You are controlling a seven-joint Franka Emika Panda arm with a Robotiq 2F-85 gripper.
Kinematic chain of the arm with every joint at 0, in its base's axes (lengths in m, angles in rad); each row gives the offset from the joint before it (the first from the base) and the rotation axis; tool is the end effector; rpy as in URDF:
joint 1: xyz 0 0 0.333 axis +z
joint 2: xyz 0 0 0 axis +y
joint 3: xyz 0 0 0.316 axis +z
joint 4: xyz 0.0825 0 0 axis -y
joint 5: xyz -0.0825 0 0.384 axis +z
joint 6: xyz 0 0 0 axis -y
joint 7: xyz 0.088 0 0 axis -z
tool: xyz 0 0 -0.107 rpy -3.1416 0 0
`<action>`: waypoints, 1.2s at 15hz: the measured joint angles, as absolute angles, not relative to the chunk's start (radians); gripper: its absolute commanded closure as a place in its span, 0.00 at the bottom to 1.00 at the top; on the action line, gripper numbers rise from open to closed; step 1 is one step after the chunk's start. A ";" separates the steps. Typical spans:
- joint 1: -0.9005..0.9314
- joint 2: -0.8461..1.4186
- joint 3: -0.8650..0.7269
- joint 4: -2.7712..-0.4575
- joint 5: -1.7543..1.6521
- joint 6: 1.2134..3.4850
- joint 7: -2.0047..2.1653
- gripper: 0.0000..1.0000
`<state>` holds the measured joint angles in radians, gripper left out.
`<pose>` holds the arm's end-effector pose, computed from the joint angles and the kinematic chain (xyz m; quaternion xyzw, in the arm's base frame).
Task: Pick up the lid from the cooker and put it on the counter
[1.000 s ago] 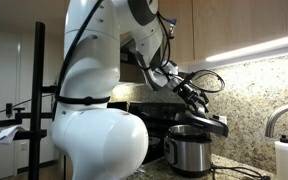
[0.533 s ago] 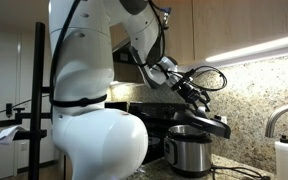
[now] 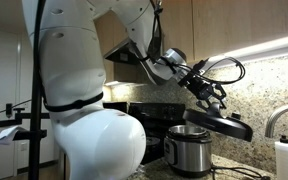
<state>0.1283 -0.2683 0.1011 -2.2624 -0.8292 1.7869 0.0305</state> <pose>0.4572 0.0443 0.4806 0.8886 0.2132 -0.0457 0.4036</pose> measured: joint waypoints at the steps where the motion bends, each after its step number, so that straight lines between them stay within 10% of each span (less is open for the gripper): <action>1: 0.116 -0.279 0.092 -2.270 -0.839 1.787 0.031 0.95; 18: -0.055 -0.427 -0.110 -2.308 -0.990 1.789 0.031 0.95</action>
<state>-0.0552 -0.4268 -0.1097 -2.3082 -0.9901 1.7888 0.0314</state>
